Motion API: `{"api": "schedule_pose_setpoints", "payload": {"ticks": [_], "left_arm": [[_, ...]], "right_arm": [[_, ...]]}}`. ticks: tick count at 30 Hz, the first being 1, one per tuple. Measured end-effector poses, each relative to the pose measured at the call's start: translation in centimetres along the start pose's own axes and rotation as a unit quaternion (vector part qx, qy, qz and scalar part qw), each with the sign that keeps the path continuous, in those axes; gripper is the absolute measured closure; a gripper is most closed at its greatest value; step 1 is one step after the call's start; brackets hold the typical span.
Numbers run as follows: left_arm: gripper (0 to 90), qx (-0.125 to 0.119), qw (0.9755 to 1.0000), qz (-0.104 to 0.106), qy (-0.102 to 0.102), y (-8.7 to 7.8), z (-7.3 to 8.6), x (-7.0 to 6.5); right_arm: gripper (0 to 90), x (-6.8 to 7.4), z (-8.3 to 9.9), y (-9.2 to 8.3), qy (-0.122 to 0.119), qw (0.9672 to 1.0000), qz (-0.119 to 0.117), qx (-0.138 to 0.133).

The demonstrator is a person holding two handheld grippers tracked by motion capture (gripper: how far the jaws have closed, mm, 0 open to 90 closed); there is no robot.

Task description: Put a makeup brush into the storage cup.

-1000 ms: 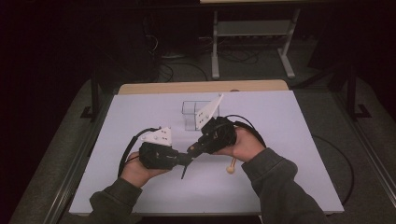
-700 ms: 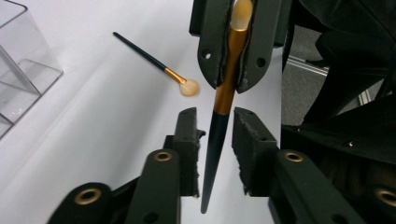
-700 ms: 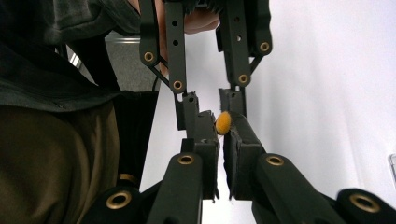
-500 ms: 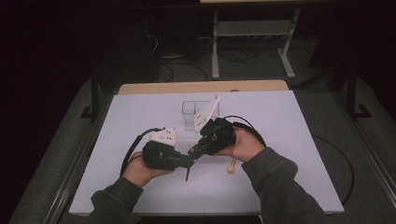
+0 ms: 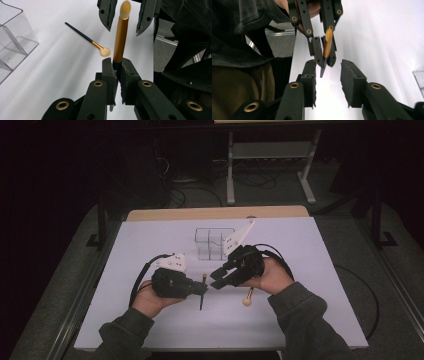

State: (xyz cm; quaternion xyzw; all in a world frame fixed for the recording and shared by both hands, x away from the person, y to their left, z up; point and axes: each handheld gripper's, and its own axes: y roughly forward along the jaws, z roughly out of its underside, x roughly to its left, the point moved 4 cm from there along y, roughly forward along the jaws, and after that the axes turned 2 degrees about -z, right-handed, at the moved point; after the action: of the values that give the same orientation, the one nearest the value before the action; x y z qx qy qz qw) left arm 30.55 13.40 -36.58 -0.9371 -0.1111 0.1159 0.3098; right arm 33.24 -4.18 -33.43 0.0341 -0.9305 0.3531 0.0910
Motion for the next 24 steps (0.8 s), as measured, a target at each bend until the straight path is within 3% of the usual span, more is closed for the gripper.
{"api": "schedule_pose_setpoints", "payload": {"ticks": [11,24], "left_arm": [[83.2,-0.008,0.9998,-0.002,-0.018,-0.2,0.0,1.7],[83.2,-0.023,0.9991,-0.01,-0.033,-1.1,-1.5,3.5]], "right_arm": [[54.7,-1.3,2.5,-1.0,0.031,0.9989,0.021,-0.029],[45.1,-1.8,6.4,-2.0,0.072,0.9937,0.06,-0.062]]}}
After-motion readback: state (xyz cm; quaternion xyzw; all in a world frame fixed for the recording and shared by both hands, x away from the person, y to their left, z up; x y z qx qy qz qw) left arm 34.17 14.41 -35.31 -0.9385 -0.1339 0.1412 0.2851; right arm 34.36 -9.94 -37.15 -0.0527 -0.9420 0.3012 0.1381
